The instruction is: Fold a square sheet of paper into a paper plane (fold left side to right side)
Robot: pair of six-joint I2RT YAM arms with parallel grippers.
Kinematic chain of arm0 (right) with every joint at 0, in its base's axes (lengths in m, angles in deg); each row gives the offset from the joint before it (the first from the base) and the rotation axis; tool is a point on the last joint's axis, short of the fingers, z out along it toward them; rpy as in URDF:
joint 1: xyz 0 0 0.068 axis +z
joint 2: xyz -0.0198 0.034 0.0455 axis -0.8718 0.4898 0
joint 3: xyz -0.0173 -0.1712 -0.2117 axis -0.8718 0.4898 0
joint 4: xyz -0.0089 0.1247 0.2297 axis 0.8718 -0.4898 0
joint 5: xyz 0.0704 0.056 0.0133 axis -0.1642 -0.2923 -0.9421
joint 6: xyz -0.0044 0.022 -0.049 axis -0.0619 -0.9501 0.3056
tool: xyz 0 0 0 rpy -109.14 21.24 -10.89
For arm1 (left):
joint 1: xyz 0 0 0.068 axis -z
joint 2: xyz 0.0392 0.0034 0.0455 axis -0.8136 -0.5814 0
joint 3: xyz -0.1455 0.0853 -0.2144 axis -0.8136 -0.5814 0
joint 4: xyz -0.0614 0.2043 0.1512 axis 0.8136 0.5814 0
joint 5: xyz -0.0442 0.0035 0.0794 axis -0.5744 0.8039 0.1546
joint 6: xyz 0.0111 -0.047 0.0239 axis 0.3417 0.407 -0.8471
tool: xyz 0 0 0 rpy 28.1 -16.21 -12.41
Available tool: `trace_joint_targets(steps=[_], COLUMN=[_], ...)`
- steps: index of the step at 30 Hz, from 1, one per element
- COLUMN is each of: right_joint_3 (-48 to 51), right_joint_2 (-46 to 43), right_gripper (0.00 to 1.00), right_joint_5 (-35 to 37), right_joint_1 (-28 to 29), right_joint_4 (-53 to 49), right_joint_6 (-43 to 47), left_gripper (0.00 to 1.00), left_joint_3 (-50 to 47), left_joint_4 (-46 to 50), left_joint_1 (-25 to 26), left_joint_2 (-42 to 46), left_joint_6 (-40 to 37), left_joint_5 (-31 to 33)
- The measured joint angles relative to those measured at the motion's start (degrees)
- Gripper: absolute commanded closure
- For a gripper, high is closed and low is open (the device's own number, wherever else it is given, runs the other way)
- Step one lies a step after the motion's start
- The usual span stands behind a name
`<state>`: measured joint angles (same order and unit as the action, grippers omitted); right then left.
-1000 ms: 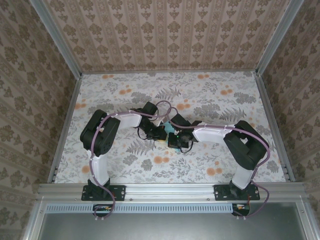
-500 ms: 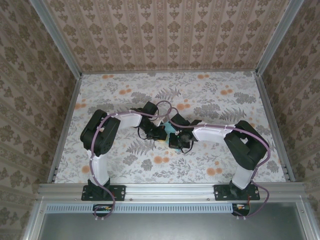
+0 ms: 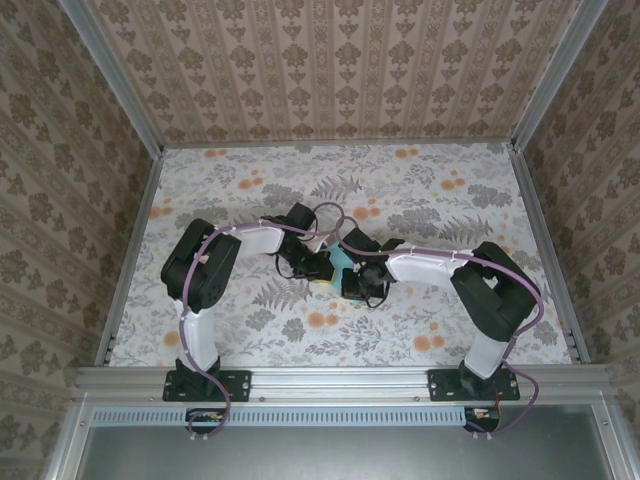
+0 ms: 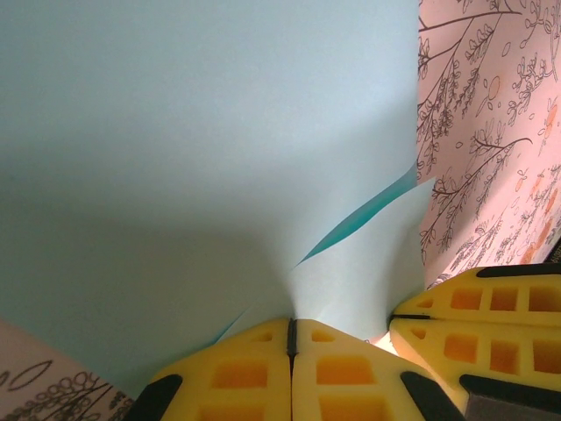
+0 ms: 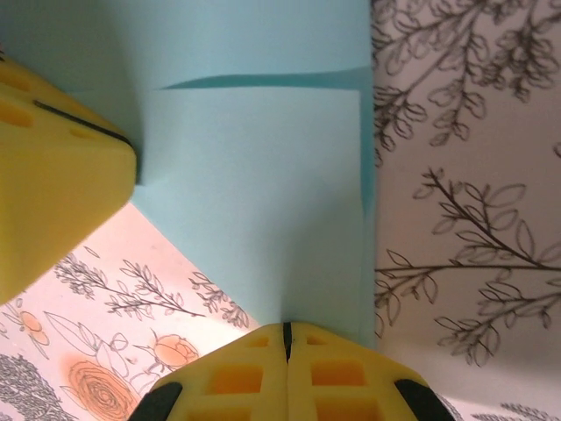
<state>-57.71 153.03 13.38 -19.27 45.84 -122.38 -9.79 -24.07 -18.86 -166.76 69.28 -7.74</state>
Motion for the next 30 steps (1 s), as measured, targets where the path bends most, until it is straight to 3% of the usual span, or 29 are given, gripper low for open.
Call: trace_joint_targets(steps=[20,30], right_joint_3=[3.1,4.17], right_joint_2=[-3.28,-10.01], right_gripper=[1.0,1.0], right_joint_5=[0.0,-1.42], right_joint_1=[-0.33,-1.77], right_joint_4=[-3.37,-2.91], right_joint_6=[1.51,1.64], left_gripper=[0.94,0.94], left_joint_3=[0.63,0.76], left_joint_4=[1.05,1.05], left_joint_1=[0.07,0.33], left_joint_2=[-0.13,-0.13], left_joint_6=[-0.96,-0.96], left_joint_5=[0.59,0.9])
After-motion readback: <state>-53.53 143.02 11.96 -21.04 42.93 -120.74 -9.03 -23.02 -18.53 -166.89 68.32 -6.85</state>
